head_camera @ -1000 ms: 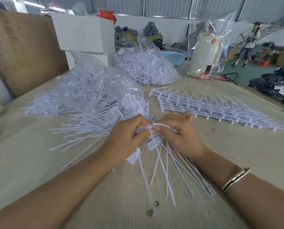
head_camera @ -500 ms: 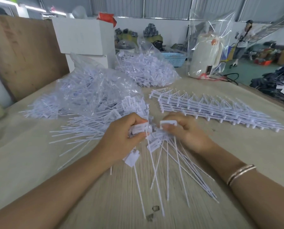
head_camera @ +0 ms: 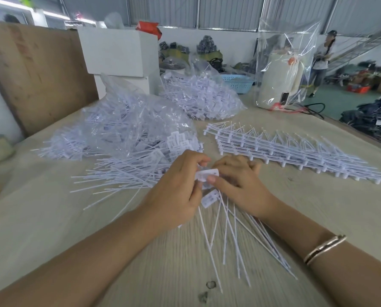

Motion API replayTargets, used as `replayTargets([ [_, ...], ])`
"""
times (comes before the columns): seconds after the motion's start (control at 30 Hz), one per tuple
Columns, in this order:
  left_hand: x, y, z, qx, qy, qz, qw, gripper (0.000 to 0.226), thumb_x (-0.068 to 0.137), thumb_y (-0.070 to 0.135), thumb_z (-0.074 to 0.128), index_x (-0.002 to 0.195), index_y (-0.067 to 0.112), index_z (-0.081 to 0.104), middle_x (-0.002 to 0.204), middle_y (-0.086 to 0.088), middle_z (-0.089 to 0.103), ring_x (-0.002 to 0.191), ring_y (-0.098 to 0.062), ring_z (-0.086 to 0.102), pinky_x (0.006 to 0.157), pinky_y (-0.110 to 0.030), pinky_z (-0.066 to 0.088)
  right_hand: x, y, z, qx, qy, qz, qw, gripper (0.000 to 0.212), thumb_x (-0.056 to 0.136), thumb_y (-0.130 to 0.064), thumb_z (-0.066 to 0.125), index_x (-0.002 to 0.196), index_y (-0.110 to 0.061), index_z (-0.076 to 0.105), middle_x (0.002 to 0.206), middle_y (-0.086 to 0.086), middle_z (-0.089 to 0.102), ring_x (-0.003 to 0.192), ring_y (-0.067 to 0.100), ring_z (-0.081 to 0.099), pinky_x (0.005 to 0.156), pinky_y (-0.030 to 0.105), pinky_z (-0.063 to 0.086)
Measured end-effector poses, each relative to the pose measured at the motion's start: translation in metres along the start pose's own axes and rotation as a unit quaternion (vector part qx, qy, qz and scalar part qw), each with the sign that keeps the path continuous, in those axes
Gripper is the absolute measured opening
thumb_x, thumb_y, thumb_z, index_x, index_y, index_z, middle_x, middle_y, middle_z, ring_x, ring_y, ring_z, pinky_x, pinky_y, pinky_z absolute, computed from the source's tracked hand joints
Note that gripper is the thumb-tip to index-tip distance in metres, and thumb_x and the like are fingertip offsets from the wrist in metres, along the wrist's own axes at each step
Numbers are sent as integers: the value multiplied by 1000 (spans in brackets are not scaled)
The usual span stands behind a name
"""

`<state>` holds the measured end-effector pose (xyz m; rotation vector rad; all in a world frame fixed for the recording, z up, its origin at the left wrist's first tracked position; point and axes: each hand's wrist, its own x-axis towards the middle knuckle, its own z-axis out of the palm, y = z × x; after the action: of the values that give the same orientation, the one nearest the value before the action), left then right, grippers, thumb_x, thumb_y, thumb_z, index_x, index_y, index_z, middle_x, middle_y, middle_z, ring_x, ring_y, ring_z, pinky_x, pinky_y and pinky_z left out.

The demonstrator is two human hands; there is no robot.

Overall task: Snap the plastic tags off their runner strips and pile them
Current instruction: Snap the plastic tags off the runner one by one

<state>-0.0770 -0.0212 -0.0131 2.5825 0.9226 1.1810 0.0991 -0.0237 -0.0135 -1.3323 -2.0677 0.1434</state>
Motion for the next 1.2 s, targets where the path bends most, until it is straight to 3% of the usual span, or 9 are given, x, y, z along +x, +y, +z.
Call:
replayTargets([
  [0.17,-1,-3,-4,9,1,-23,1000,28,91,13,48,119,10,48,103,15,47,88,6,46,76,-4,36,1,3,-3,129,13,6,992,20,89,-28,59,84,-12,69,83,0,60,91,21,49,92,59,31],
  [0.3,-3,-11,-8,22,-41,-103,994,13,95,26,46,106,21,51,77,11,52,66,-5,54,58,-24,41,1,6,-3,137,30,1,990,20,92,-22,58,78,-10,67,78,9,60,87,24,50,89,58,33],
  [0.43,-4,-12,-7,59,-68,-72,993,13,96,28,46,98,17,53,80,9,50,71,-7,45,62,-26,37,-1,7,-3,204,0,4,979,11,88,-26,60,78,-23,64,80,3,59,87,21,50,87,39,36],
  [0.6,-4,-9,-9,129,-60,-41,989,22,94,30,39,97,15,55,79,5,53,70,-12,47,62,-28,33,-1,1,-4,234,-33,4,972,6,82,-17,68,79,-12,70,73,11,58,68,0,45,69,13,33],
  [0.7,-2,-5,-11,235,-54,-8,970,33,91,34,31,93,15,58,74,4,57,65,-18,52,63,-31,36,-1,1,-6,291,-22,30,956,10,84,-9,67,76,-15,67,72,4,57,69,3,50,69,17,37],
  [0.8,0,-5,-13,285,-71,9,956,36,93,33,30,94,16,62,77,4,62,69,-19,58,63,-32,42,-2,2,-4,274,-22,54,960,12,86,-13,65,80,-23,65,77,0,60,84,16,53,88,39,38],
  [0.9,1,-6,-14,309,-86,13,947,40,93,33,27,95,16,63,79,4,64,71,-19,60,65,-33,45,-2,0,-3,270,-20,63,961,8,86,-11,64,85,-18,67,81,5,62,81,10,54,87,34,38],
  [1.07,-2,-6,-8,222,-81,-23,971,29,100,37,28,79,24,43,69,9,47,67,-17,48,67,-32,27,-3,-4,-5,268,-36,38,962,8,83,-5,67,85,2,70,76,8,59,61,-3,47,64,11,34],
  [1.2,1,-8,-5,3,-41,-128,991,39,100,24,39,62,31,33,53,8,40,50,-6,39,56,-29,30,-2,-5,-3,212,-8,7,977,10,83,-12,69,79,-21,69,75,-6,60,74,3,51,82,39,38],
])
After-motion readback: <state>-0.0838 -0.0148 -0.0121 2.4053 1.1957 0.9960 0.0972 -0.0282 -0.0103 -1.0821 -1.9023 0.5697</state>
